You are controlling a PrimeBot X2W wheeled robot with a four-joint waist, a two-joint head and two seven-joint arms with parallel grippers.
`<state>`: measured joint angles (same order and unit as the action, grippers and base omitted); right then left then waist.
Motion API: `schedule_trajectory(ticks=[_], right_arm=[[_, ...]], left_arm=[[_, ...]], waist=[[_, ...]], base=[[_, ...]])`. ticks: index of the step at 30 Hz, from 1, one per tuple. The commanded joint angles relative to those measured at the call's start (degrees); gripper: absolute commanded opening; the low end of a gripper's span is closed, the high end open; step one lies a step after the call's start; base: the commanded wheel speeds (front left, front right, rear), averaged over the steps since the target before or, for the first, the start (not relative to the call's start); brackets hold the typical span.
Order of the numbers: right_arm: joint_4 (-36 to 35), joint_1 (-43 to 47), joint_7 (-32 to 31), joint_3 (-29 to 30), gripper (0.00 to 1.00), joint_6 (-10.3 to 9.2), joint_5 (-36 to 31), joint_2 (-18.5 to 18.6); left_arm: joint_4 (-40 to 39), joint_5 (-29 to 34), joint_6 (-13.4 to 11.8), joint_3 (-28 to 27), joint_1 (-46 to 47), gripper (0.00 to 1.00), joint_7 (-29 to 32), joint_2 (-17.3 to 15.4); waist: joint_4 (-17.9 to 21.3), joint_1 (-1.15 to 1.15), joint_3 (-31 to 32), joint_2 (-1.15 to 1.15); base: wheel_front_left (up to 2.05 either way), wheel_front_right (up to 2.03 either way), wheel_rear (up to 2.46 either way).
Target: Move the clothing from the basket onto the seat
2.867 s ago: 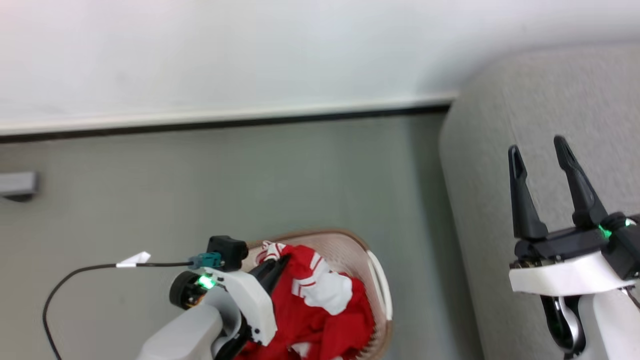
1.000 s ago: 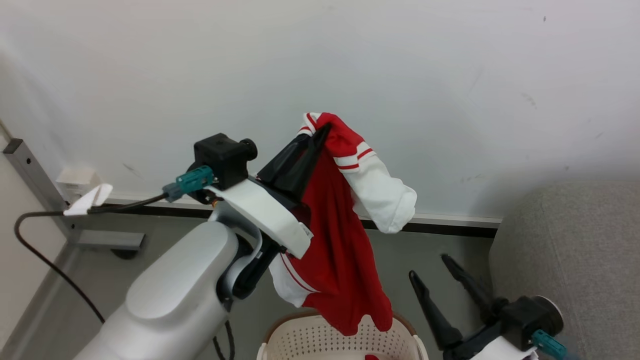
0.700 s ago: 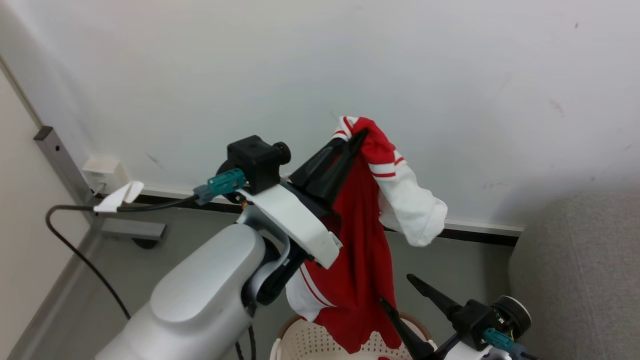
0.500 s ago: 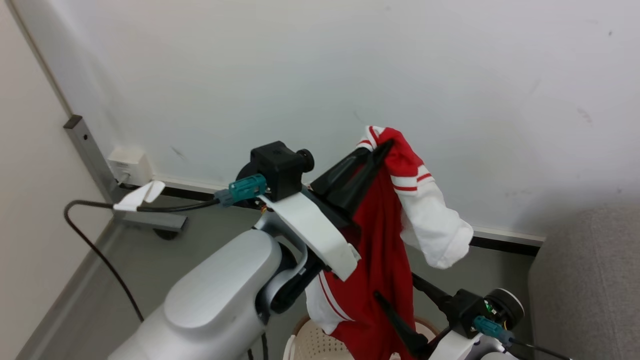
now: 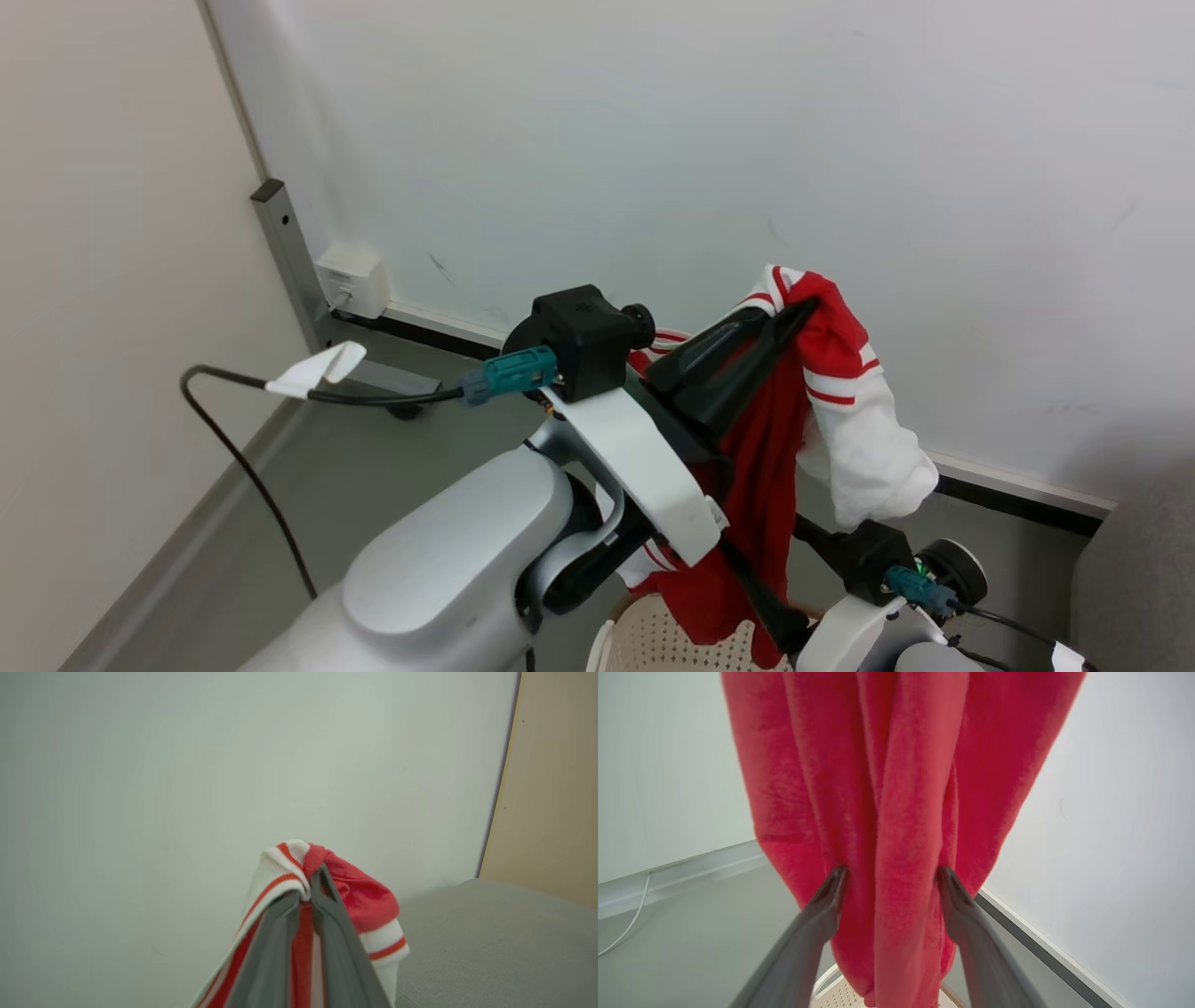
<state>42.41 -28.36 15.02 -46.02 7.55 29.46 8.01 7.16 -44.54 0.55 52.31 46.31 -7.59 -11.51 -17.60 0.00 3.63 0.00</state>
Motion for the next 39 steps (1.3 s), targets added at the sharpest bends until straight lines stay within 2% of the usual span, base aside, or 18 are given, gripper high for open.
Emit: schedule_trajectory(ticks=[1,2,3,4,5,6,17,22,37,38,39], right_arm=[[0.42,-1.01,0.11,0.1,1.0,-0.12,0.83,-0.05],[0.67,-0.98,0.11,0.19,1.0,-0.12,1.05,-0.04],[0.59,-0.98,0.11,0.63,0.84,-0.12,1.32,-0.06],[0.44,-0.92,0.11,0.96,0.41,-0.12,1.47,-0.09],[0.32,-0.85,0.11,1.12,0.07,-0.12,1.52,-0.18],[0.14,-0.84,0.11,1.31,0.0,-0.12,1.62,-0.26],[-3.34,0.88,0.11,6.09,0.0,-0.12,0.22,0.71],[-7.36,3.47,0.11,10.78,0.0,-0.12,-1.02,1.84],[-21.74,9.91,0.11,25.78,0.0,-0.12,-5.31,2.66],[-22.33,10.01,0.11,26.49,0.0,-0.12,-5.18,2.63],[-23.04,10.05,0.11,27.09,0.0,-0.12,-4.75,2.55]], left_arm=[[-0.54,-0.67,0.0,-0.1,-0.35,0.0,0.09,0.05],[-0.73,-0.68,-0.14,-0.16,-0.38,0.0,0.05,-0.05],[-0.87,-0.68,-0.27,-0.2,-0.43,0.0,0.0,-0.19],[-1.01,-0.7,-0.36,-0.24,-0.49,0.0,-0.05,-0.33],[-1.12,-0.73,-0.45,-0.28,-0.57,0.0,-0.1,-0.49],[-1.24,-0.8,-0.45,-0.37,-0.63,0.0,-0.13,-0.62],[-1.58,-1.4,-1.44,-1.27,-1.62,0.0,-0.55,-2.21],[-0.6,-1.76,-2.47,-2.1,-3.08,0.0,-0.83,-3.77],[-1.46,-2.33,-2.8,-0.5,-11.67,0.0,-2.99,-7.99],[-1.48,-2.45,-2.6,-0.26,-12.35,0.07,-3.3,-8.15],[-1.46,-2.68,-2.46,-0.1,-12.98,0.47,-3.45,-8.29]], waist=[[-0.43,0.0,0.14,0.0],[-0.54,0.0,0.15,0.0],[-0.6,0.0,0.13,0.0],[-0.63,0.0,0.11,0.0],[-0.61,0.0,0.08,0.0],[-0.57,0.0,0.04,0.0],[0.91,0.0,-0.23,0.0],[1.88,0.0,-0.15,0.0],[5.9,0.0,-1.2,0.0],[6.2,0.0,-1.24,0.0],[6.49,0.0,-1.28,0.0]], base=[[0.0,0.0,0.0],[0.0,0.0,0.0],[0.0,0.0,0.0],[0.0,0.0,0.0],[0.0,0.0,0.0],[0.0,0.0,0.0],[0.0,0.0,0.0],[0.0,0.0,0.0],[0.0,0.0,0.0],[0.0,0.0,0.0],[0.0,0.0,0.0]])
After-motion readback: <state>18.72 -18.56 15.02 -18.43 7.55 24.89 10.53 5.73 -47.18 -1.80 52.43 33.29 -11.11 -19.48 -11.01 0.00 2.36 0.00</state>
